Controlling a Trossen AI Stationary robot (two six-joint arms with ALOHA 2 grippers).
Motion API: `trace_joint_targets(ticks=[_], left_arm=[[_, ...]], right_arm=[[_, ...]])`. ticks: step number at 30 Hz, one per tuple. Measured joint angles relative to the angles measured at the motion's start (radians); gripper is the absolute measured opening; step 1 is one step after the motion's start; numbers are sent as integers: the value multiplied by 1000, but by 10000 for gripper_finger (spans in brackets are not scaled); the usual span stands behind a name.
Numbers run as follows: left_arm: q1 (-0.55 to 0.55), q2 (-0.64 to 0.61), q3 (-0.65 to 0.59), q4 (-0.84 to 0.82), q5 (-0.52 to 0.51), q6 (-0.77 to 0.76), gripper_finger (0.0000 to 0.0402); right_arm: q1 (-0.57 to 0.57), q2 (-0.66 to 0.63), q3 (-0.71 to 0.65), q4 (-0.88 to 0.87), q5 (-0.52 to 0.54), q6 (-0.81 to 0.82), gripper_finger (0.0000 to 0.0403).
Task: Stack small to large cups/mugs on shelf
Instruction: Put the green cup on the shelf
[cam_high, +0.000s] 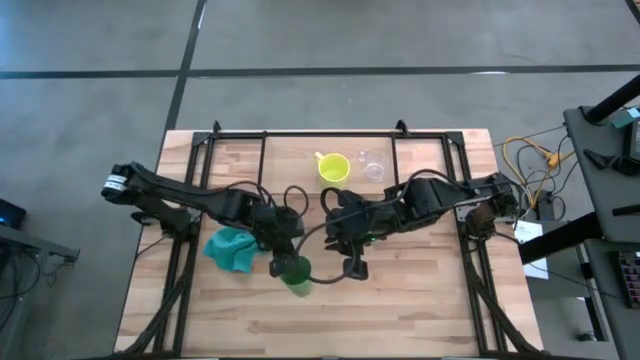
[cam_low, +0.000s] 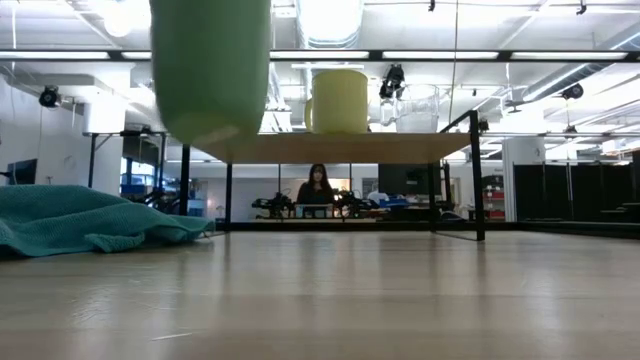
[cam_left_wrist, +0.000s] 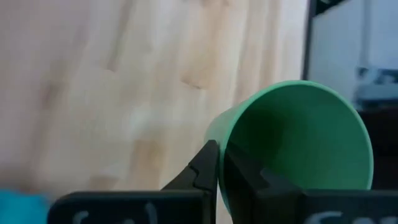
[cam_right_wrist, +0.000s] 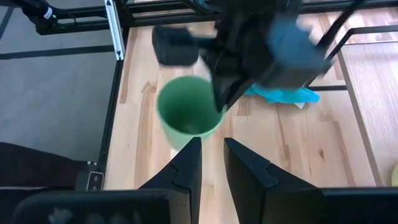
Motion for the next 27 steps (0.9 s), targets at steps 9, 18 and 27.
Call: trace_joint_targets(ticks=[9,18,27], left_arm=[[32,-76,248,-316,-288,13,0],[207,-108,406,-434,-396,149,0],[464,-95,425,-456,-366,318,0]], right_arm=[[0,0,0,1,0,0,63],[-1,0,0,5,79,0,63],[-12,0,0,8,175,4,63]])
